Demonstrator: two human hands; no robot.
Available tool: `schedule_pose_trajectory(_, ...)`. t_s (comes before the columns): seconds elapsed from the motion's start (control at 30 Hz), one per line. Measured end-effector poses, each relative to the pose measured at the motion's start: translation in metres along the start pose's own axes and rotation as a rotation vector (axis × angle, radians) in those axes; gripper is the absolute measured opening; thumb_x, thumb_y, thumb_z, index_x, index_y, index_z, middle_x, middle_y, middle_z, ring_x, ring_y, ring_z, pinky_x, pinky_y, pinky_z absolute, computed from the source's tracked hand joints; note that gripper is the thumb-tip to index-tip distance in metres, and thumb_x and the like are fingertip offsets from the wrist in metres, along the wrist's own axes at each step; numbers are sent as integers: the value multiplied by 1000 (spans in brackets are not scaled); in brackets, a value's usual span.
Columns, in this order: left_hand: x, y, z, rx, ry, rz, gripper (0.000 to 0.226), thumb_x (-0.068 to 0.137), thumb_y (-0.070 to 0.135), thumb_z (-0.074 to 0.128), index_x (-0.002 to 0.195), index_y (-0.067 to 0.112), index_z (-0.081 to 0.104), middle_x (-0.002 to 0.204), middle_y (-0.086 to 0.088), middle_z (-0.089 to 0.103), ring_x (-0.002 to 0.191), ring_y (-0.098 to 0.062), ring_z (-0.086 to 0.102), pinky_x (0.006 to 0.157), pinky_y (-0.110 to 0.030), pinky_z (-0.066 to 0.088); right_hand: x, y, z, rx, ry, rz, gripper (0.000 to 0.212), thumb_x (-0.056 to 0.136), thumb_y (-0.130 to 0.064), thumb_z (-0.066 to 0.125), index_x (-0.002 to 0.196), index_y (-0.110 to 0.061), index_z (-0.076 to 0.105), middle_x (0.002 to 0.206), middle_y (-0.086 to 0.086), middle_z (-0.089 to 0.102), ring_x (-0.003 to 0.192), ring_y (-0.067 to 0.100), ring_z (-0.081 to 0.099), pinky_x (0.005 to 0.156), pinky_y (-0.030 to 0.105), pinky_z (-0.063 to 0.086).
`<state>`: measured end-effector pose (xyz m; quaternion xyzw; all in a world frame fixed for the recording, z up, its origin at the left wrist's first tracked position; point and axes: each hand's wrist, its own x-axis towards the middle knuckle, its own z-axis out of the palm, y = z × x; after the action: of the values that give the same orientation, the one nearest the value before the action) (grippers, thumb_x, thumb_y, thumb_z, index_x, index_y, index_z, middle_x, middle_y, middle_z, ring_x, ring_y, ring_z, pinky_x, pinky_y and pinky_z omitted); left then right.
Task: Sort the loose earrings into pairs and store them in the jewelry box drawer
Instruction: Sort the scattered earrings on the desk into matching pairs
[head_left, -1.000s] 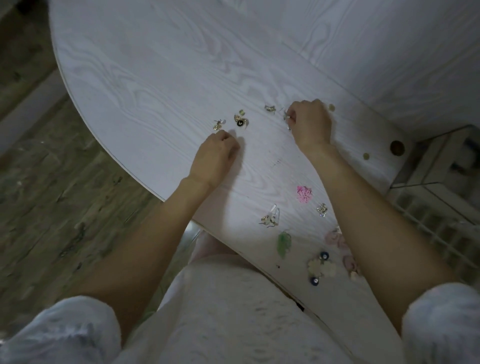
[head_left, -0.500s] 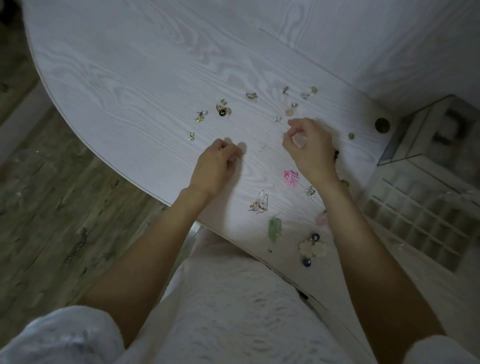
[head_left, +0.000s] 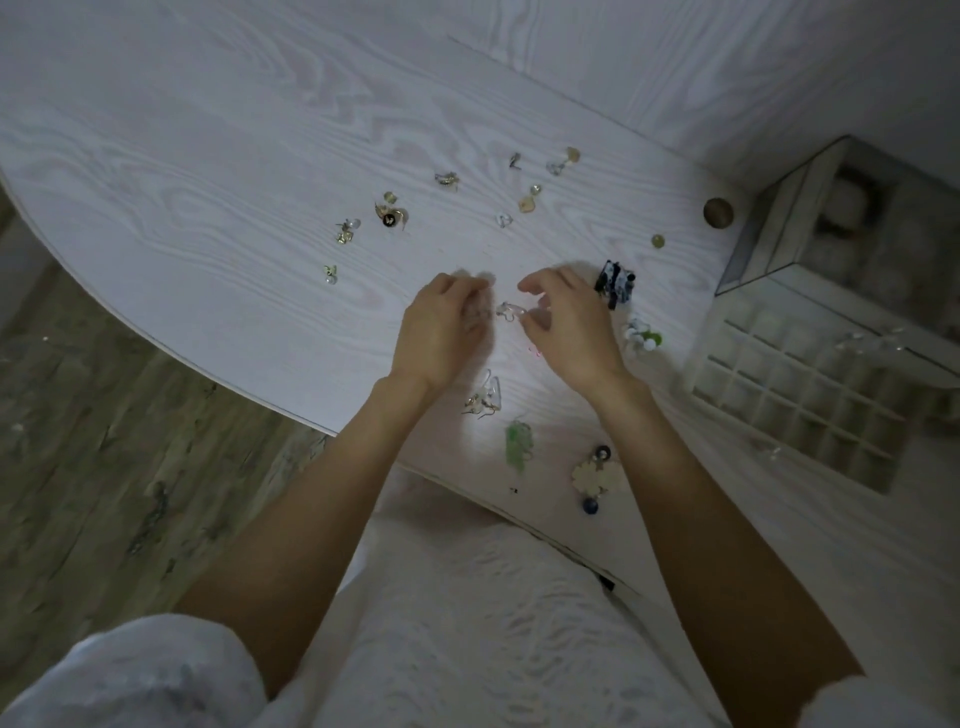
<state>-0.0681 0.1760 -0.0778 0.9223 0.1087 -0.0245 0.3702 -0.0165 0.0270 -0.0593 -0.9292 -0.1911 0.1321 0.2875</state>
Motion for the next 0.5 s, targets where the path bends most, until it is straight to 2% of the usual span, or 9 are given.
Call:
schedule_pose_trajectory(0.1, 3, -2, -2, 35, -23, -38, 38, 81, 19, 66, 118, 14, 60, 108, -12, 58, 92, -26, 59, 82, -31, 47, 3, -4, 5, -22, -69, -34, 33, 84, -8, 64, 117, -9, 56, 115, 10, 54, 93, 20, 57, 84, 31, 50)
schedule_pose_trajectory(0.17, 7, 1, 0, 48, -46, -43, 34, 82, 22, 65, 115, 15, 62, 103, -10, 60, 90, -24, 58, 76, -26, 41, 7, -9, 11, -35, -63, -7, 30, 86, -11, 63, 115, -8, 56, 114, 10, 55, 90, 23, 60, 83, 34, 51)
schedule_pose_trajectory(0.3, 13, 11, 9, 55, -23, -40, 18, 85, 23, 61, 100, 15, 66, 90, -6, 63, 84, -20, 58, 67, -22, 34, 13, -10, 17, -47, 34, 94, 18, 90, -11, 57, 108, -6, 57, 110, 10, 57, 88, 22, 61, 79, 29, 50)
schedule_pose_trajectory(0.5, 16, 21, 14, 16, -9, -25, 20, 86, 22, 60, 104, 14, 65, 92, -8, 63, 84, -19, 58, 69, -22, 37, 15, -9, 11, -23, 33, 107, 19, 89, -9, 57, 108, -5, 61, 105, 11, 60, 92, 21, 58, 80, 27, 46)
